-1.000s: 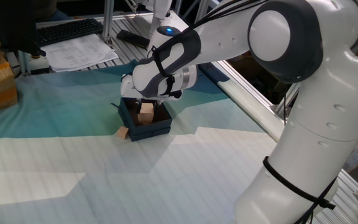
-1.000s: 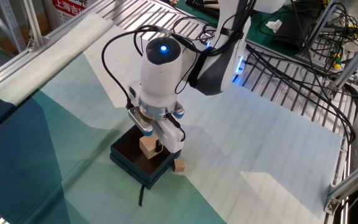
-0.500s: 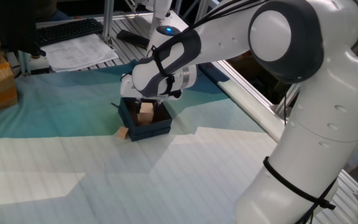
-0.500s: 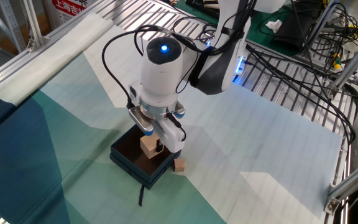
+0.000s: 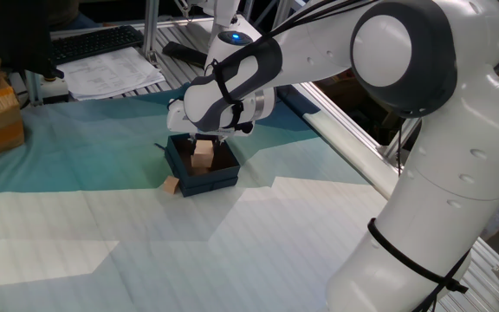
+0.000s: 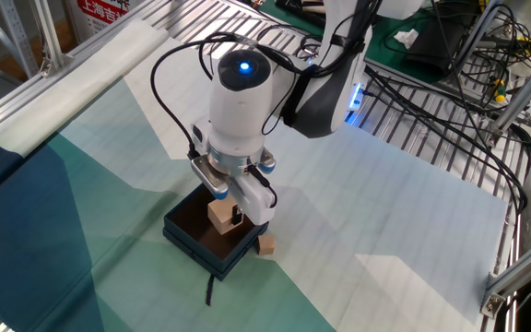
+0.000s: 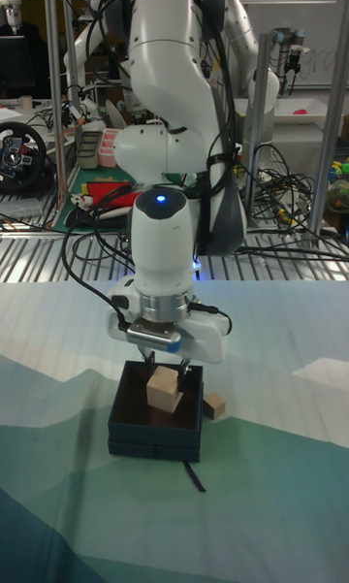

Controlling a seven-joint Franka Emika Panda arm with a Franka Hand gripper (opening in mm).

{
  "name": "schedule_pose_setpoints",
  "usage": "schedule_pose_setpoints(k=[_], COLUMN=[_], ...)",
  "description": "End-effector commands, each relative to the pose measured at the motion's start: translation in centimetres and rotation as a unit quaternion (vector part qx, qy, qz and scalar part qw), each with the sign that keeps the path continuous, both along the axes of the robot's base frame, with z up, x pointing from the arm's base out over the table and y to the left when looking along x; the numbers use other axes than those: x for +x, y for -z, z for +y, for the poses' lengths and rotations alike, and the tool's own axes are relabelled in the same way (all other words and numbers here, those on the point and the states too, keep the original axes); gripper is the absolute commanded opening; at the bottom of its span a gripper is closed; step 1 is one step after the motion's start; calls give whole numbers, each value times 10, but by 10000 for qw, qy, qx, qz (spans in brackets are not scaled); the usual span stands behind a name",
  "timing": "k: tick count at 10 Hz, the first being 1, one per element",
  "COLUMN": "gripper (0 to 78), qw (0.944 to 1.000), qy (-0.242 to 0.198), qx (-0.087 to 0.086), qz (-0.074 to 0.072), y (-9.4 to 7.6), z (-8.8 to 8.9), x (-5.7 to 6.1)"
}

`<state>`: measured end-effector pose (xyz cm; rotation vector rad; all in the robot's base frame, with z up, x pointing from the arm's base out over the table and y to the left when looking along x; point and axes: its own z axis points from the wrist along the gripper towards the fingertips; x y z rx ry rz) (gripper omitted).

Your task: Take everything out of the gift box

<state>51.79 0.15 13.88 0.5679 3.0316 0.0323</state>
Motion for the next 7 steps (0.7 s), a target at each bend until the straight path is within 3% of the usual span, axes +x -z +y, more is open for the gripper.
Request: schedule_pose_setpoints(k=[1, 7], gripper=[12, 12], qw=[10000, 10000], qy=[34, 89], qx=[7, 5], qz=[-13, 13], y=[-5, -16], z=[2, 7], x=[1, 0])
